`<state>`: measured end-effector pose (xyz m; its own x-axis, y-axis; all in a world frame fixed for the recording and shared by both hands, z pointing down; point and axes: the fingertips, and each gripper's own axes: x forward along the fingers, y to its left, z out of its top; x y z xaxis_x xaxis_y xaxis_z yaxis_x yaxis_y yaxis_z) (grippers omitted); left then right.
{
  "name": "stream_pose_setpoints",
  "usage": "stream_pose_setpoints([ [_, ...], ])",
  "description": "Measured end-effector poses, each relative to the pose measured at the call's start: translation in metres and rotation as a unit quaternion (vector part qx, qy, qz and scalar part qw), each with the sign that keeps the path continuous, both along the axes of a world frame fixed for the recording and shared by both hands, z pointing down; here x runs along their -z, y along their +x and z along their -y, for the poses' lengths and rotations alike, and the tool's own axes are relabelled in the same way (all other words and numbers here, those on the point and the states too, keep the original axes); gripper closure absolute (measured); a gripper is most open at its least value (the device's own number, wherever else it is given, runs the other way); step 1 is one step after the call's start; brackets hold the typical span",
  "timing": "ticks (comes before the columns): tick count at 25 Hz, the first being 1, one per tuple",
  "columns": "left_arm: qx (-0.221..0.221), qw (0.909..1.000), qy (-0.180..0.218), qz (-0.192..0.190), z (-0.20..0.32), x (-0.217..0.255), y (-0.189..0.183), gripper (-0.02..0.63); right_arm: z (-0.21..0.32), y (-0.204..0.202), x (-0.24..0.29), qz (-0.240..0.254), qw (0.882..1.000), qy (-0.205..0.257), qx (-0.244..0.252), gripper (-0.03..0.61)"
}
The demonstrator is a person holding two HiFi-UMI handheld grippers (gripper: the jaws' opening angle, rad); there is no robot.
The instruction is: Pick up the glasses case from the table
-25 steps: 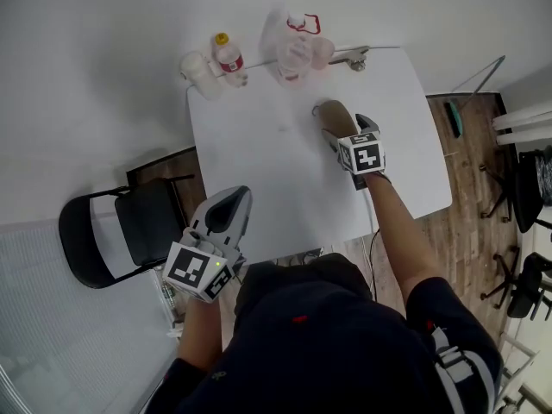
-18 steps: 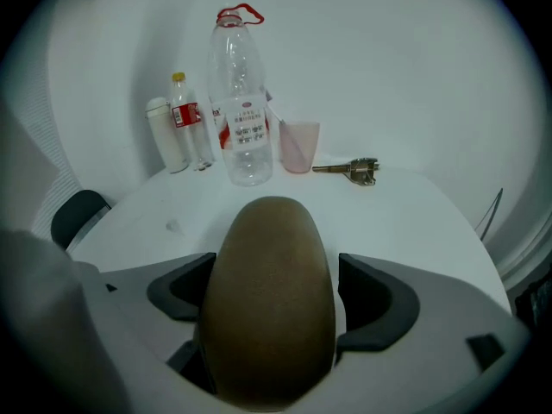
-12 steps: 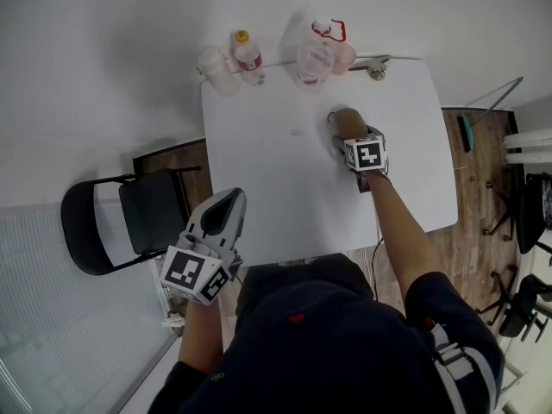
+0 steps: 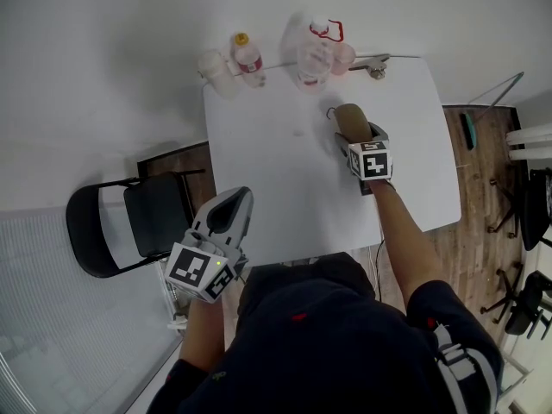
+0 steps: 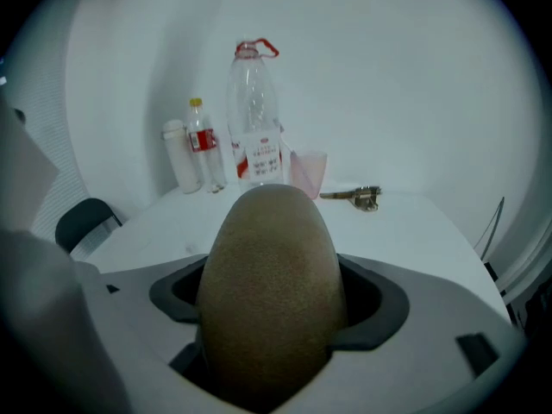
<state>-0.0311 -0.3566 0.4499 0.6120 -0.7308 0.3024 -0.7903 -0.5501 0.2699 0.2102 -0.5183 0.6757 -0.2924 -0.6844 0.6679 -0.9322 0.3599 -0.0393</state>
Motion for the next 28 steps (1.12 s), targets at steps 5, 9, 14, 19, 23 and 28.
stream_pose_setpoints([
  [5, -0.026, 0.9995, 0.014, -0.013, -0.004, 0.012, 0.013, 0.591, -0.020, -0.010, 0.080, 0.035, 0.997, 0.076, 0.006, 0.166],
  [9, -0.045, 0.9983, 0.032, -0.017, -0.007, 0.028, 0.022, 0.591, -0.048, -0.014, 0.145, 0.060, 0.990, 0.129, 0.006, 0.166],
  [14, -0.064, 0.9957, 0.067, -0.006, -0.011, 0.050, 0.022, 0.591, -0.092, -0.020, 0.220, 0.085, 0.977, 0.195, 0.013, 0.166],
  [19, -0.075, 0.9921, 0.101, -0.004, -0.013, 0.073, 0.020, 0.591, -0.133, -0.028, 0.283, 0.093, 0.962, 0.252, 0.037, 0.166],
  [23, -0.079, 0.9896, 0.120, -0.006, -0.033, 0.096, 0.024, 0.591, -0.174, -0.025, 0.328, 0.090, 0.952, 0.289, 0.046, 0.166],
  [28, -0.090, 0.9869, 0.133, -0.014, -0.036, 0.101, 0.026, 0.591, -0.189, -0.025, 0.342, 0.093, 0.946, 0.307, 0.035, 0.166],
])
